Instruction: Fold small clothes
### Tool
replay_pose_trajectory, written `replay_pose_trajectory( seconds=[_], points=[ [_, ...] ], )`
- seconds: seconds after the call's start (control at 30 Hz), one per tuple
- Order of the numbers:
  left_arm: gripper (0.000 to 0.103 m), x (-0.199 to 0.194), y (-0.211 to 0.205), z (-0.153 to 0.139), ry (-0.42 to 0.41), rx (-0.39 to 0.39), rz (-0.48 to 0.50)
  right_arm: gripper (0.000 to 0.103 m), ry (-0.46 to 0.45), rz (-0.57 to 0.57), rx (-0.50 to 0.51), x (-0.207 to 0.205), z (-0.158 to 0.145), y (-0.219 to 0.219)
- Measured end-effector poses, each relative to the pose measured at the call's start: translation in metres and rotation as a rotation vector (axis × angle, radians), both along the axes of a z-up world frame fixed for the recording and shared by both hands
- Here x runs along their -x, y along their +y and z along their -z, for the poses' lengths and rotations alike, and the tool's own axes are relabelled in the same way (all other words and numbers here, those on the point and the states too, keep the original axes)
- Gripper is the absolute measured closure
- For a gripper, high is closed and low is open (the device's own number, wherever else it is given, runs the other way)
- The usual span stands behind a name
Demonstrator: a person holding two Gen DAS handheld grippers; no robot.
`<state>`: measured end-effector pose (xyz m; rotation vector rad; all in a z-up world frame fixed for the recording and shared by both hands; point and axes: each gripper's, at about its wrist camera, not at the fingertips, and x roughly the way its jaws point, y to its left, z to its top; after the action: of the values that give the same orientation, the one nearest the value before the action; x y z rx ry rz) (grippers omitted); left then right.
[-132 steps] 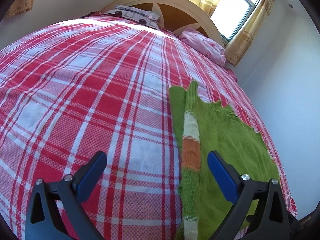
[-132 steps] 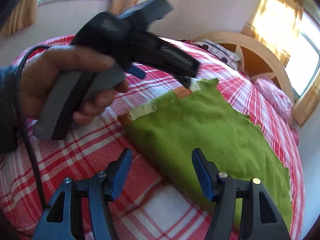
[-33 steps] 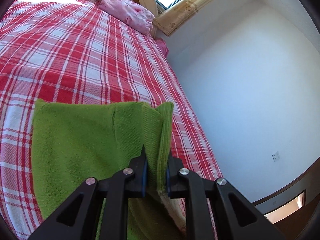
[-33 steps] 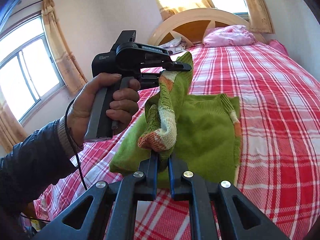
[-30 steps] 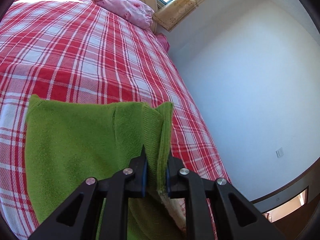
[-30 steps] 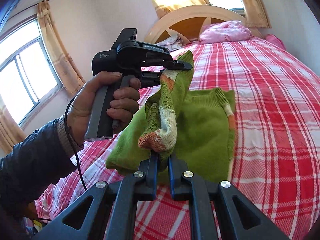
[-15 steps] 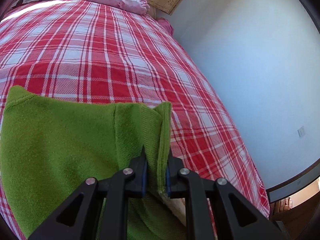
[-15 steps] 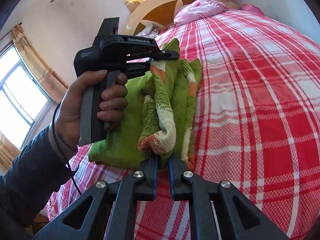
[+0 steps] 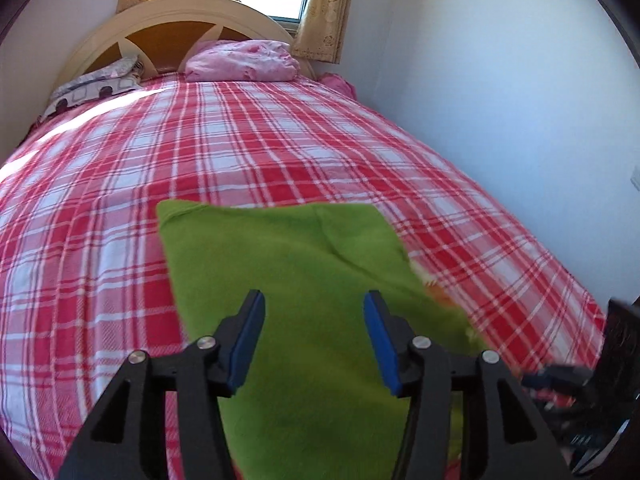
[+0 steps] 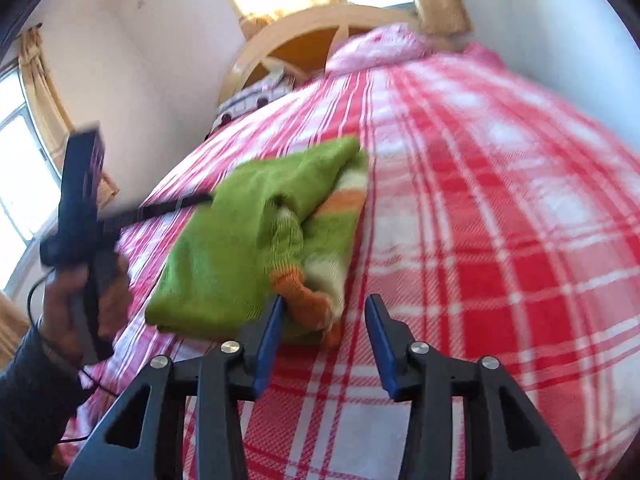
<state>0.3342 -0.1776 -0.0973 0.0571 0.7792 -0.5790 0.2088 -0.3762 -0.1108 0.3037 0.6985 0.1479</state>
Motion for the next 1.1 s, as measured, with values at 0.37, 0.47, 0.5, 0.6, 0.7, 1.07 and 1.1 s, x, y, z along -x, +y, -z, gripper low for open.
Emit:
replay_pose_trajectory(
  seconds=[0.37,0.47,0.5,0.6,0.7,1.07,1.1],
  points=[
    [0.038,0.027,0.027,0.045,-0.008,-0.021,-0.038,0.059,-0.016,-0.151,0.115,-0.088,-0.031,0.071],
    [0.028,0.027,0.027,0.052,0.011,-0.039,-0.022,0.06,0.13,-0.058,0.157,-0.126,-0.005,0.055],
    [0.028,0.026,0.027,0.055,0.027,-0.036,-0.016,0.062,0.178,-0.054,0.139,-0.134,0.006,0.048],
    [0.024,0.024,0.03,0.06,0.063,-0.017,-0.003,0.073,0.174,-0.046,0.155,-0.129,0.006,0.039],
    [0.021,0.022,0.034,0.063,0.083,0.01,-0.004,0.073,0.141,-0.045,0.192,-0.122,-0.012,0.042],
    [0.015,0.023,0.035,0.065,0.104,0.037,0.006,0.1,0.199,0.039,0.161,-0.17,-0.006,0.026],
    [0.014,0.023,0.036,0.065,0.105,0.04,0.001,0.101,0.165,0.053,0.171,-0.163,-0.013,0.026]
  ],
)
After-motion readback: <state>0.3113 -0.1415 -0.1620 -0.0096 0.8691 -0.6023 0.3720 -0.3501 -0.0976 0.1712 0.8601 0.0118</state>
